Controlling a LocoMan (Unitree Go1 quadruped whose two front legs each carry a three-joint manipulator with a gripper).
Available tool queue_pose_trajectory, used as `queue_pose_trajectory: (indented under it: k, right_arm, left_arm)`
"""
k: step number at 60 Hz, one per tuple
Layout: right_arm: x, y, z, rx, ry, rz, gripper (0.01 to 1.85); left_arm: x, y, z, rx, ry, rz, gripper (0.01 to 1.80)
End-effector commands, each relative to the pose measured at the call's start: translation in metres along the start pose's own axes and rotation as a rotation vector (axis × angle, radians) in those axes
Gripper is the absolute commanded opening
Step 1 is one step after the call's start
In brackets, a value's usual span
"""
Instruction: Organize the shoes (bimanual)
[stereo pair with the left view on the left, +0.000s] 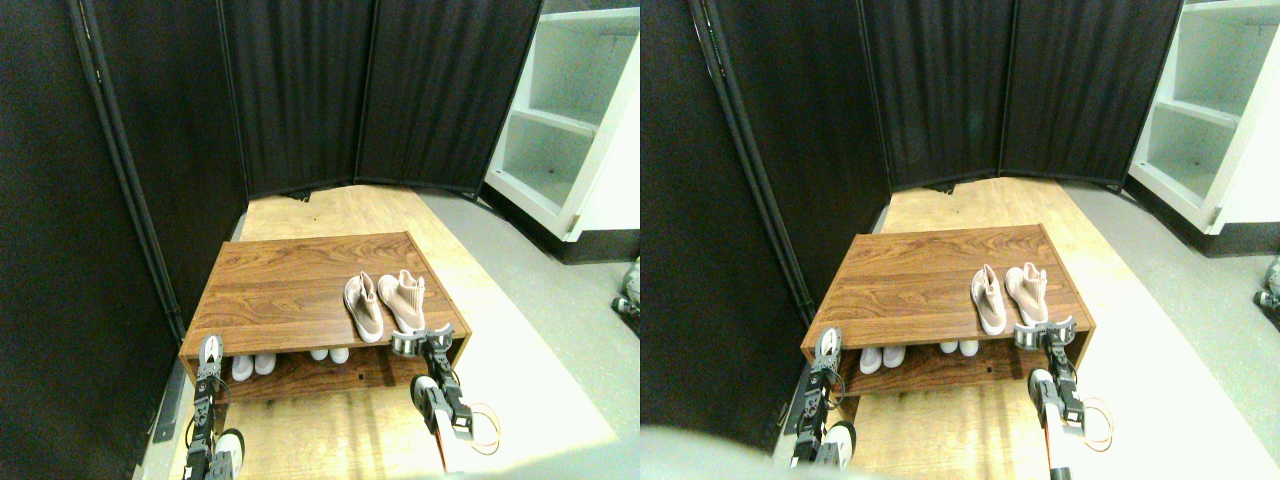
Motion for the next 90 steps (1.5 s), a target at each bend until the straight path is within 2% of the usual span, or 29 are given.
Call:
queue_pose_trajectory:
  k: [1,10,13,18,25,31,35,37,39,40,41,42,43,44,45,47,51,52,58,65,67,71,77,90]
  right_arm:
    - [0.000,0.005,-0.001,0.012,0.017,0.027,1.67]
    - [-0.002,0.002,-0.001,-0.010,0.014,0.042,1.66]
    - [-0.007,0.003,0.000,0.002,0.025,0.049,1.70]
    - [-0.024,0.009,0.001,0.014,0.051,0.083,1.59]
    - [-0.046,0.020,0.003,0.025,0.063,0.111,1.61]
    - [-0.068,0.030,0.010,-0.001,0.050,0.139,1.68]
    - [-0.077,0.035,0.017,-0.021,0.019,0.149,1.61]
    - [-0.083,0.039,0.023,-0.037,-0.013,0.164,1.47]
    - [-0.086,0.042,0.026,-0.023,-0.061,0.185,1.25]
    - [-0.087,0.044,0.029,-0.005,-0.131,0.205,1.01]
    - [-0.087,0.044,0.029,-0.005,-0.131,0.205,1.01]
    - [-0.088,0.045,0.031,-0.042,-0.188,0.218,0.77]
    - [-0.089,0.046,0.033,-0.083,-0.208,0.226,0.65]
    - [-0.089,0.048,0.036,-0.131,-0.249,0.228,0.40]
    - [-0.088,0.050,0.039,-0.154,-0.286,0.222,0.18]
    - [-0.087,0.054,0.044,-0.185,-0.332,0.219,0.01]
    - [-0.084,0.059,0.051,-0.161,-0.356,0.224,0.01]
    - [-0.081,0.064,0.056,-0.197,-0.417,0.224,0.01]
    - [-0.070,0.077,0.068,-0.229,-0.427,0.255,0.01]
    - [-0.054,0.085,0.077,-0.223,-0.438,0.251,0.01]
    - [-0.043,0.084,0.082,-0.230,-0.460,0.232,0.01]
    - [-0.027,0.082,0.089,-0.217,-0.453,0.215,0.01]
    - [-0.009,0.075,0.093,-0.198,-0.471,0.163,0.01]
    - [0.021,0.056,0.094,-0.148,-0.407,0.090,0.01]
  left_arm:
    - [0.002,-0.005,0.001,-0.004,-0.014,-0.037,0.01]
    - [0.003,-0.006,0.000,-0.006,-0.011,-0.040,0.01]
    - [0.003,-0.006,0.000,-0.005,-0.007,-0.040,0.01]
    - [0.002,-0.006,0.000,-0.012,-0.006,-0.036,0.01]
    - [0.002,-0.005,-0.001,-0.012,-0.003,-0.040,0.01]
    - [0.003,-0.005,-0.001,-0.014,-0.006,-0.037,0.01]
    - [0.004,-0.005,-0.001,-0.009,0.000,-0.039,0.01]
    - [0.004,-0.006,-0.002,-0.014,-0.001,-0.040,0.01]
    - [0.004,-0.006,-0.002,-0.012,-0.001,-0.039,0.01]
    - [0.005,-0.006,-0.002,-0.009,0.001,-0.039,0.01]
    - [0.005,-0.006,-0.002,-0.009,0.001,-0.039,0.01]
    - [0.005,-0.006,-0.002,-0.008,-0.001,-0.036,0.01]
    - [0.005,-0.006,-0.002,-0.007,-0.004,-0.034,0.01]
    - [0.005,-0.006,-0.002,-0.004,-0.004,-0.033,0.01]
    - [0.005,-0.006,-0.002,-0.001,-0.002,-0.033,0.01]
    - [0.006,-0.006,-0.002,0.001,-0.006,-0.032,0.01]
    - [0.006,-0.007,-0.002,0.005,-0.009,-0.031,0.01]
    - [0.007,-0.007,-0.003,0.005,-0.013,-0.032,0.01]
    - [0.008,-0.008,-0.003,0.000,-0.011,-0.034,0.01]
    - [0.009,-0.007,-0.002,-0.002,-0.012,-0.035,0.01]
    - [0.009,-0.007,-0.002,-0.004,-0.014,-0.037,0.01]
    - [0.010,-0.007,-0.002,-0.002,-0.017,-0.038,0.01]
    - [0.010,-0.007,-0.003,0.004,-0.018,-0.039,0.01]
    - [0.009,-0.008,-0.004,0.011,-0.020,-0.041,0.01]
